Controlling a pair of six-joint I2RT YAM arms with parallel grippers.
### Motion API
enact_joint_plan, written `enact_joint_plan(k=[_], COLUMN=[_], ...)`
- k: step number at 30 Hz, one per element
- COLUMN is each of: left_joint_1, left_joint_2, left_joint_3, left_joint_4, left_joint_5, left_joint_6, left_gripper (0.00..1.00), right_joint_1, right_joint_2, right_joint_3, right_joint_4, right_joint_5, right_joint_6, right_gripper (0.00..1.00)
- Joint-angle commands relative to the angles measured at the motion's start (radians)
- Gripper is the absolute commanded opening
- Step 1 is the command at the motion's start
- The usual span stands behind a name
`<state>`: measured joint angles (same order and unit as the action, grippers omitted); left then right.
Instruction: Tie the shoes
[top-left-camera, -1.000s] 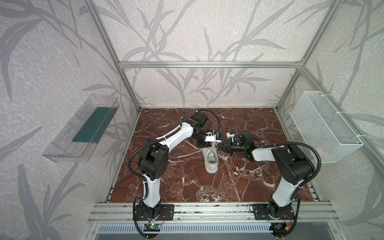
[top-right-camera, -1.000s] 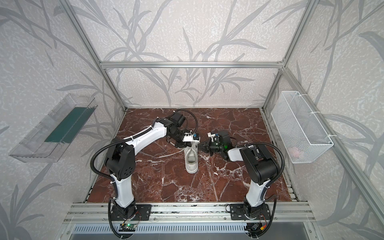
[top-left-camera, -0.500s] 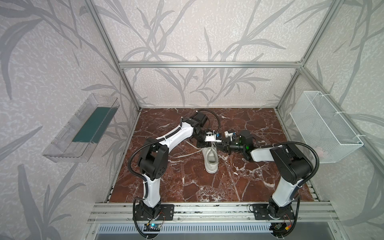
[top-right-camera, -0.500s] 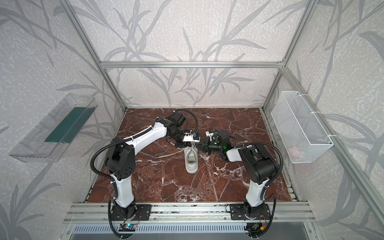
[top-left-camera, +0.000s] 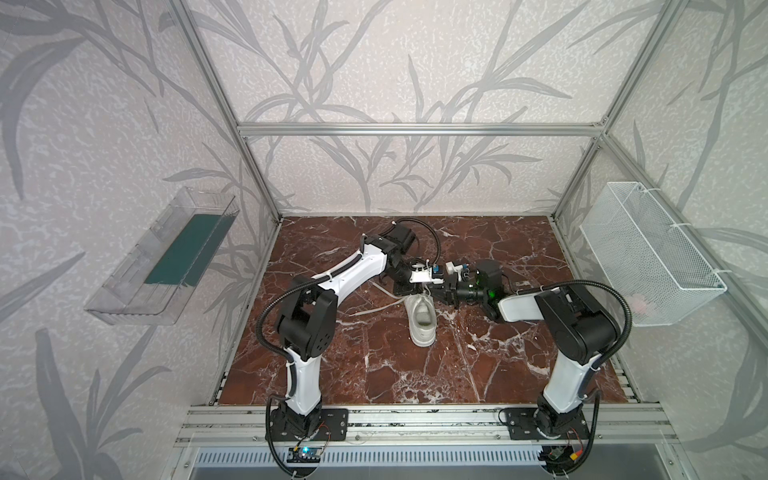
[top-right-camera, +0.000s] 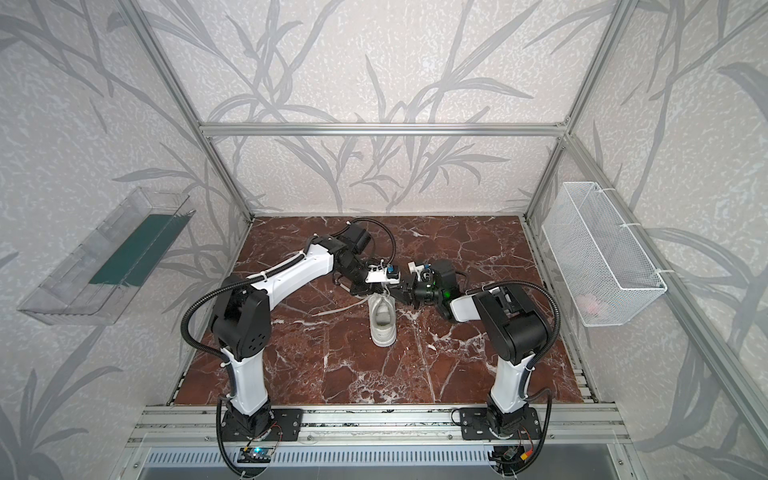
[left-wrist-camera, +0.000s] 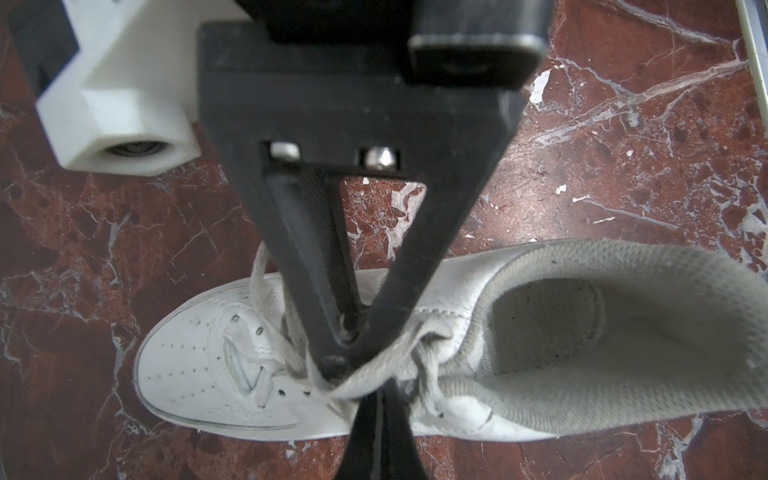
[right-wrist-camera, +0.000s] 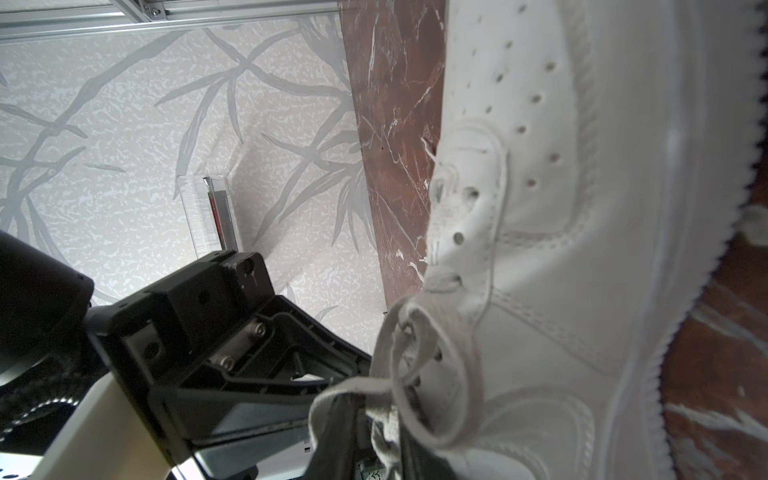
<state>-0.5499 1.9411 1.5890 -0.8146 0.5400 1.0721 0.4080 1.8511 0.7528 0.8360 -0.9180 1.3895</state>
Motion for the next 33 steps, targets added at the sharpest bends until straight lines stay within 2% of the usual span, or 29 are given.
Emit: enact_joint_plan(k=[1,8,14,16,23,27,29,33], left_joint_1=[-0.006,-0.006,-0.007,-0.005,0.005,0.012,0.022,0.059], left_joint_2=[0.018,0.014,0.010,0.007,-0.024,-0.043,-0.057,-0.085], left_joint_3=[0.022,0.020,0.024,0.026,0.020,0.017,0.016,0.006], left_joint_4=[-0.010,0.000,-0.007,-0.013,0.006,0.015,0.030,0.141], left_joint_5=[0.008,0.002,-0.028,-0.045,-0.062,-0.060,-0.067,-0.118], left_joint_6=[0.000,-0.017,-0.026,-0.030,-0.045,-0.056,-0.087,-0.314], left_gripper=[0.00,0.00,0.00,0.04,0.27,0.32,0.34,0.35], right_joint_1=[0.013,0.017,0.016,0.016,0.017,0.017,0.016,0.018], right_joint_2=[0.019,0.015,-0.006,-0.014,-0.051,-0.080,-0.097,-0.136], right_joint_3=[0.029,0.030,0.028,0.028,0.051,0.065,0.073,0.110], right_joint_4=[0.028,-0.024,-0.084,-0.084,-0.229,-0.302,-0.353,-0.492], right_joint_5=[-0.015,-0.012,-0.003,0.002,0.024,0.035,0.045,0.071], right_joint_6=[0.005,-0.029,-0.080,-0.098,-0.211,-0.283,-0.332,-0.490], right_gripper=[0.20,0.17,0.03,0.00,0.00,0.00,0.00,0.00])
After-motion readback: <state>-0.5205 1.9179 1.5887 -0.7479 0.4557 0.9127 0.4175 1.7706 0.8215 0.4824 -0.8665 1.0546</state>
